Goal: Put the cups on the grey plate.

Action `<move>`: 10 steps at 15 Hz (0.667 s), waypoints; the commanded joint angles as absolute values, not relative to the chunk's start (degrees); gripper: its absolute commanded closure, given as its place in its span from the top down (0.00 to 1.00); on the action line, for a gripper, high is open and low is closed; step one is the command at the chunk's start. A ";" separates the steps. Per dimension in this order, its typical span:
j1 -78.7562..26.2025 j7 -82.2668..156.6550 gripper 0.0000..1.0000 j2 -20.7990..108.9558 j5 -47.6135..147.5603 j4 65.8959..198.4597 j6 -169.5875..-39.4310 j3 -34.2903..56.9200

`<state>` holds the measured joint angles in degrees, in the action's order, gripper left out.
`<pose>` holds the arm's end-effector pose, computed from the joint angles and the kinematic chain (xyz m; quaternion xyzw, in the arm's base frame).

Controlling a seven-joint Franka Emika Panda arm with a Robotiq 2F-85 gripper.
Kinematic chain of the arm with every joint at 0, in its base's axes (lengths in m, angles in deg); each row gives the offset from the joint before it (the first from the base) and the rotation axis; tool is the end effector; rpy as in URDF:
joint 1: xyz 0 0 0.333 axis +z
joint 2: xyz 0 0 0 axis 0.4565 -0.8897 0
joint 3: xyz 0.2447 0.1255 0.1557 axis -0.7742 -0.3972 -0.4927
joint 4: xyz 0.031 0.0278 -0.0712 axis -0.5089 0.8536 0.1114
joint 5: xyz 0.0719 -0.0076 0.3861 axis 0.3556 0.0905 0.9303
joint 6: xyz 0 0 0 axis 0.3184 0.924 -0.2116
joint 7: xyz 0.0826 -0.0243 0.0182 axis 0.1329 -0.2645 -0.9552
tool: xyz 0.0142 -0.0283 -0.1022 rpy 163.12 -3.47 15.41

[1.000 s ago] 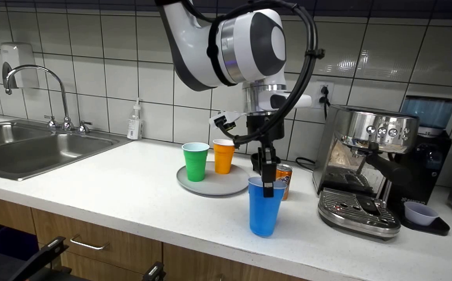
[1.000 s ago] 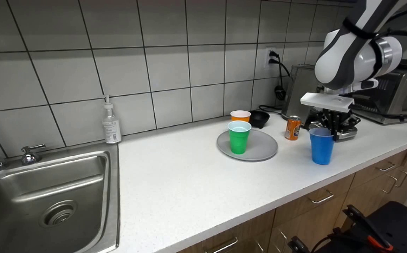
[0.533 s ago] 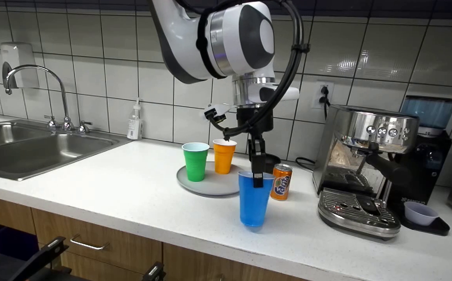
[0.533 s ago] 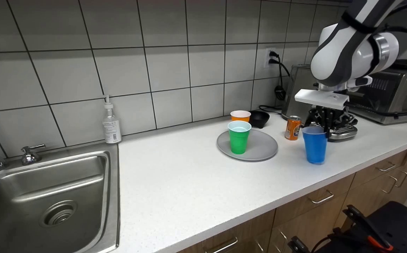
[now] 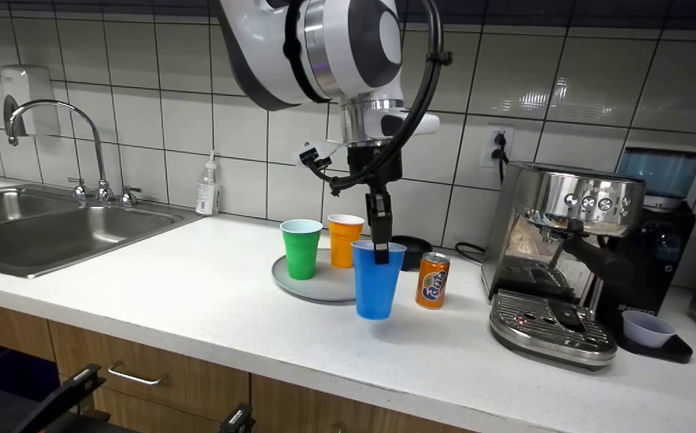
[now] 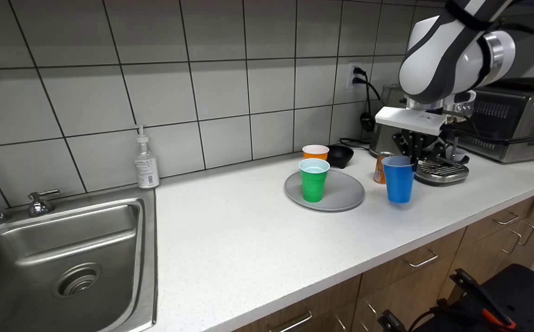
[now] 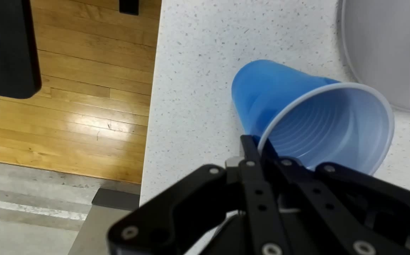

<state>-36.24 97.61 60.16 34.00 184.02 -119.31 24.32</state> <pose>0.4246 -0.2000 0.2830 0.7887 -0.6067 0.0686 0.0715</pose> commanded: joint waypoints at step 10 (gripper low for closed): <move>-35.91 89.37 0.01 59.46 44.07 181.86 -121.48 18.22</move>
